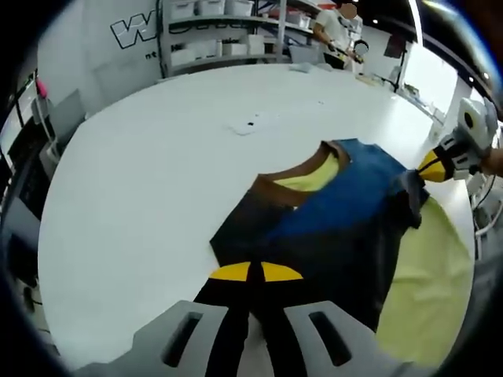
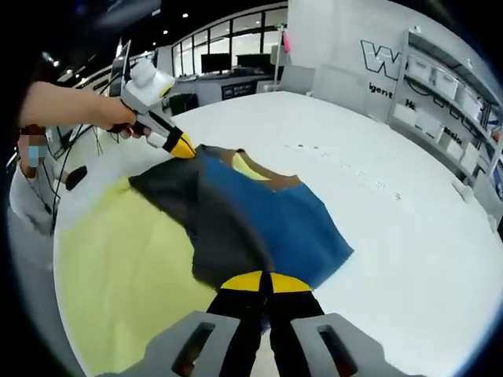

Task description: Fold the garment on the visible template until the final outline fits inside the template.

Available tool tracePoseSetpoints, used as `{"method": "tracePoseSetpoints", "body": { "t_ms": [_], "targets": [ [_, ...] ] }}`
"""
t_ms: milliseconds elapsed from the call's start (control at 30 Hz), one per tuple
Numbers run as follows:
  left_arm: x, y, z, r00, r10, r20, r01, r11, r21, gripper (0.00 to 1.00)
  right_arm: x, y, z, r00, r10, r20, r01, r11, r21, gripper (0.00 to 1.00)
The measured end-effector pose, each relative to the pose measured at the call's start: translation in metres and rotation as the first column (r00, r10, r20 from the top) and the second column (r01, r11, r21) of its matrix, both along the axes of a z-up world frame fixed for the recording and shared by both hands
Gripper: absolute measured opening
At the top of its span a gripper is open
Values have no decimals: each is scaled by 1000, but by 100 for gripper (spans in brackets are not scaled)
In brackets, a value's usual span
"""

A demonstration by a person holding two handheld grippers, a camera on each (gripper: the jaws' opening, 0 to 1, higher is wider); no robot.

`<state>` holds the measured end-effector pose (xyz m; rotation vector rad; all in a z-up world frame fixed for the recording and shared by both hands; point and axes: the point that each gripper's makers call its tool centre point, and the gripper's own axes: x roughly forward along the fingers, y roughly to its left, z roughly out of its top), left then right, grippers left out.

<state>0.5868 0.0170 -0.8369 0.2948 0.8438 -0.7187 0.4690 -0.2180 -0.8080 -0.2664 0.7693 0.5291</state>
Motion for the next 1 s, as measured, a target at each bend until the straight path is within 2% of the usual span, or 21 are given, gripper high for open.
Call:
{"method": "tracePoseSetpoints", "body": {
  "t_ms": [267,567,833,900,1000],
  "targets": [
    [0,0,0,1000,3,-1,-3,1000,-2,6,3,-17,-6,1000,-3,-17,2,998,-56,0],
    [-2,0,1,1000,8,-1,-8,1000,-4,6,11,-29,-16,997,-73,-20,72,996,-59,0],
    [-2,-2,1,1000,-10,4,10,1000,13,6,11,-30,-13,995,-95,-6,95,994,-55,0],
    [-4,-9,4,998,-60,19,60,998,-5,12,9,-29,-12,996,-92,-1,92,994,-52,0],
    [-3,-11,9,997,-70,34,70,997,-9,16,7,-28,-12,995,-97,-3,97,995,-35,2]
  ]
}}
